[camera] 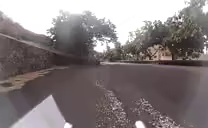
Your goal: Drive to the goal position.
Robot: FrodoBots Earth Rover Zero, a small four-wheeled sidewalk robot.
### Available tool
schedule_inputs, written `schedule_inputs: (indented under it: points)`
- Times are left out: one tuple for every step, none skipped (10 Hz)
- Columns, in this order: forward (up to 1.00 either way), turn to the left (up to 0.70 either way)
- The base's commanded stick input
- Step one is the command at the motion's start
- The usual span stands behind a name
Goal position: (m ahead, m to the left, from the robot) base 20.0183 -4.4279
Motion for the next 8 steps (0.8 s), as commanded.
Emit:
schedule_inputs:
  points:
    - [1.0,-0.21]
    - [1.0,-0.21]
    - [1.0,-0.21]
    - [1.0,-0.21]
    - [1.0,-0.21]
    - [1.0,-0.21]
    - [1.0,-0.21]
    - [1.0,-0.21]
